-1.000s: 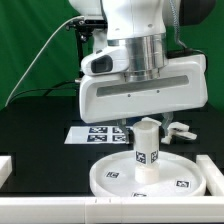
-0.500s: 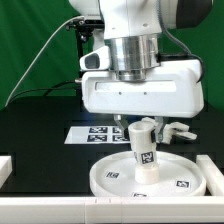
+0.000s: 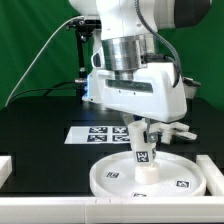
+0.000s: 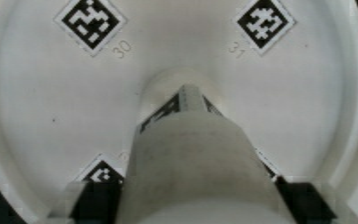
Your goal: Assemble round table
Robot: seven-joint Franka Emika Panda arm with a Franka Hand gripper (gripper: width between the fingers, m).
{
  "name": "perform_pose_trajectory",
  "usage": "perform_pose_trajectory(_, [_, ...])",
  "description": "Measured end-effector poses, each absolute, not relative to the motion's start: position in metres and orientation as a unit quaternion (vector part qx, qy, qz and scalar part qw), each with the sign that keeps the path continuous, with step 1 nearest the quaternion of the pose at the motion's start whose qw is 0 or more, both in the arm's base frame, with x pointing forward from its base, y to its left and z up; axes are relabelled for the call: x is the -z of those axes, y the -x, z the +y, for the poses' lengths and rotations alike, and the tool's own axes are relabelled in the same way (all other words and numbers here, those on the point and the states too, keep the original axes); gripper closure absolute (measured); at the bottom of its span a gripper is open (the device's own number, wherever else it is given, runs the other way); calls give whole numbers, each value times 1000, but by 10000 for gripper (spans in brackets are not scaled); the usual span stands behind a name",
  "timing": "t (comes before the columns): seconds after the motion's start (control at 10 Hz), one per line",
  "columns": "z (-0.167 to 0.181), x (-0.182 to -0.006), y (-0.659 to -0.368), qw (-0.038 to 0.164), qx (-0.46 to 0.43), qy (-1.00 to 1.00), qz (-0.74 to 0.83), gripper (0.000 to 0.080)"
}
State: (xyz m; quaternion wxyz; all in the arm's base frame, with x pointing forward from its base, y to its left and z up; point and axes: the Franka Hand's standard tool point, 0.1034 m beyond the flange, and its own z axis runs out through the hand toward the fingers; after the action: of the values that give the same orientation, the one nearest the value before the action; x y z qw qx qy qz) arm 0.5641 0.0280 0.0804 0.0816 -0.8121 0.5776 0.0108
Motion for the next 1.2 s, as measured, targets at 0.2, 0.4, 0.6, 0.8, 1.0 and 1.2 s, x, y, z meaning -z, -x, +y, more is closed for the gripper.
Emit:
perform_pose_trajectory(0.2, [37, -79, -562, 100, -29, 683, 723, 393])
perform_pose_trajectory(0.4, [43, -79, -563, 111, -36, 611, 783, 392])
perform_pose_trajectory(0.6, [44, -78, -563, 111, -36, 619, 777, 319])
perform_pose_trajectory(0.8, [38, -80, -565, 114, -30, 706, 698, 157])
perform_pose_trajectory(1.0, [44, -81, -564, 112, -22, 819, 563, 152])
perform_pose_trajectory(1.2, [49, -80, -562, 110, -14, 853, 509, 151])
